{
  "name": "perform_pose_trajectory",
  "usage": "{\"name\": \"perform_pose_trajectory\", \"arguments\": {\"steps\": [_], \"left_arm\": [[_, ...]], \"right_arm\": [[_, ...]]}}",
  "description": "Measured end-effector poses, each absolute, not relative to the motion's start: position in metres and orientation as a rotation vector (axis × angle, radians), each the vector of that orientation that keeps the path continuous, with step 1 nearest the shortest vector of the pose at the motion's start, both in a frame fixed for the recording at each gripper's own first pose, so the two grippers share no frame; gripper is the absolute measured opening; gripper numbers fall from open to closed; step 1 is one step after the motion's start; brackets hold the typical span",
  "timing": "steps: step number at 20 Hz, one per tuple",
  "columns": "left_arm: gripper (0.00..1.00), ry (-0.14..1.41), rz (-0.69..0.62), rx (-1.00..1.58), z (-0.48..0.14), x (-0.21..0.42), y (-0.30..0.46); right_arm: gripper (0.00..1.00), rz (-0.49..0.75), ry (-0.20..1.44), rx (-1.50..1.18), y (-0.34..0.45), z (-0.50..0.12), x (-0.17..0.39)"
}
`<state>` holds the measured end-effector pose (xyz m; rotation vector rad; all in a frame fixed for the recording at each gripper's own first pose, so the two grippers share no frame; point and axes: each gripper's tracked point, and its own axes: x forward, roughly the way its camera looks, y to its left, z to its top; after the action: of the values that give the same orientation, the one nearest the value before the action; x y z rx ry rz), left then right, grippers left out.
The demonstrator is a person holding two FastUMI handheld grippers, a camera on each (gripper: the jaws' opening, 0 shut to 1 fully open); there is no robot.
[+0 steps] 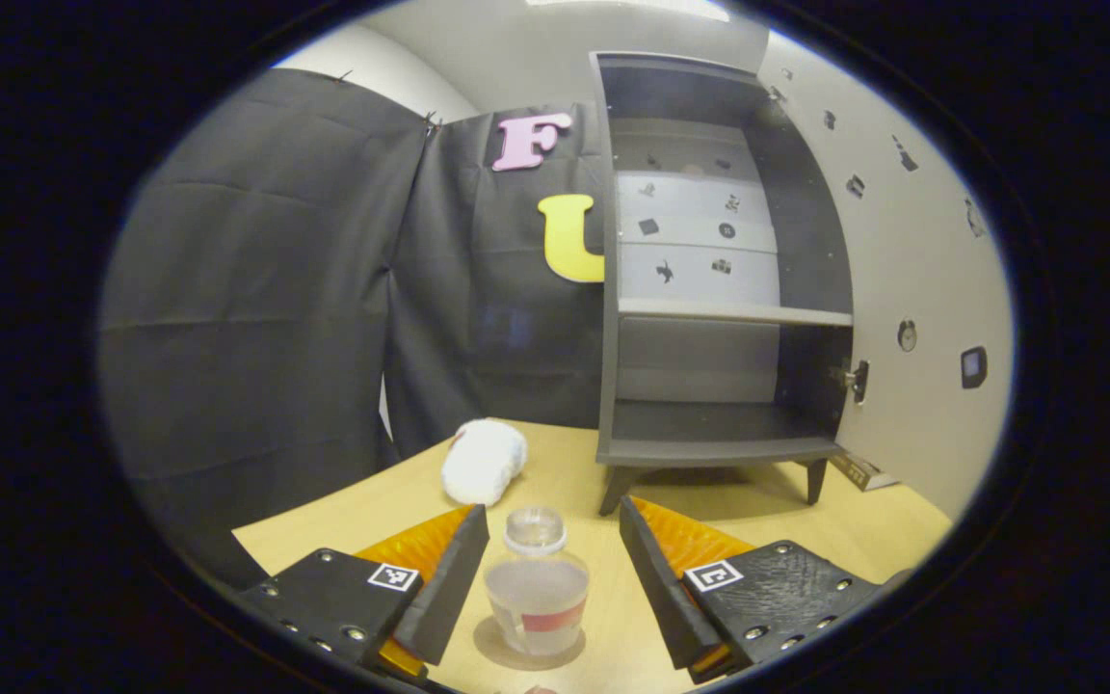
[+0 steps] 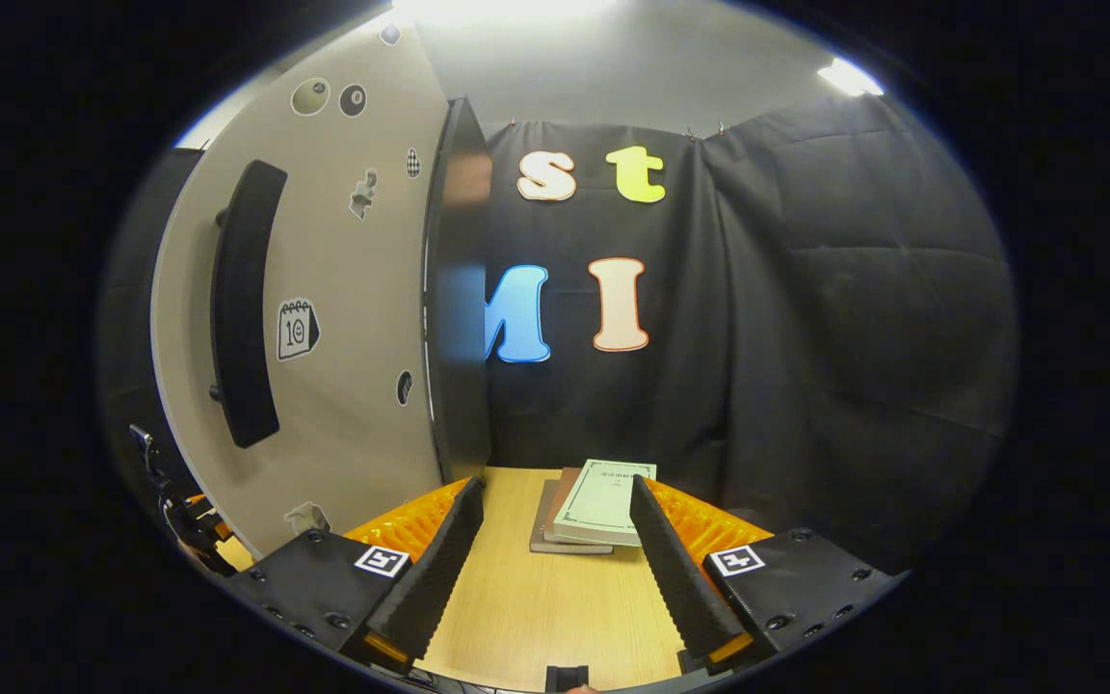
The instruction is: Open the cabinet door with the right hand, grasp the bottle in the cabinet with the left hand and place it on the coaster, then close the cabinet door with the right hand.
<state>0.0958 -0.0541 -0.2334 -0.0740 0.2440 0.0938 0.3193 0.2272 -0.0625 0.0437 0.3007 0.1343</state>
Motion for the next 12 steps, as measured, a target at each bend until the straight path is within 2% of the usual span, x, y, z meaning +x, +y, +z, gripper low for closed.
{"name": "perform_pose_trajectory", "arguments": {"steps": [2,3,4,5,12], "left_arm": [[0.83,0.217,0.096,-0.063,-0.2,0.094,-0.055],[0.83,0.209,0.099,-0.059,-0.186,0.093,-0.054],[0.82,0.204,0.108,-0.055,-0.171,0.091,-0.053],[0.84,0.201,0.112,-0.05,-0.156,0.089,-0.051],[0.83,0.119,0.111,-0.06,-0.074,0.079,-0.04]], "right_arm": [[0.94,0.165,0.286,0.077,0.232,-0.057,0.323],[1.0,0.181,0.28,0.095,0.234,-0.055,0.326],[0.97,0.196,0.276,0.113,0.237,-0.052,0.328],[0.97,0.213,0.271,0.132,0.24,-0.05,0.332],[0.98,0.292,0.244,0.19,0.268,-0.036,0.346]]}}
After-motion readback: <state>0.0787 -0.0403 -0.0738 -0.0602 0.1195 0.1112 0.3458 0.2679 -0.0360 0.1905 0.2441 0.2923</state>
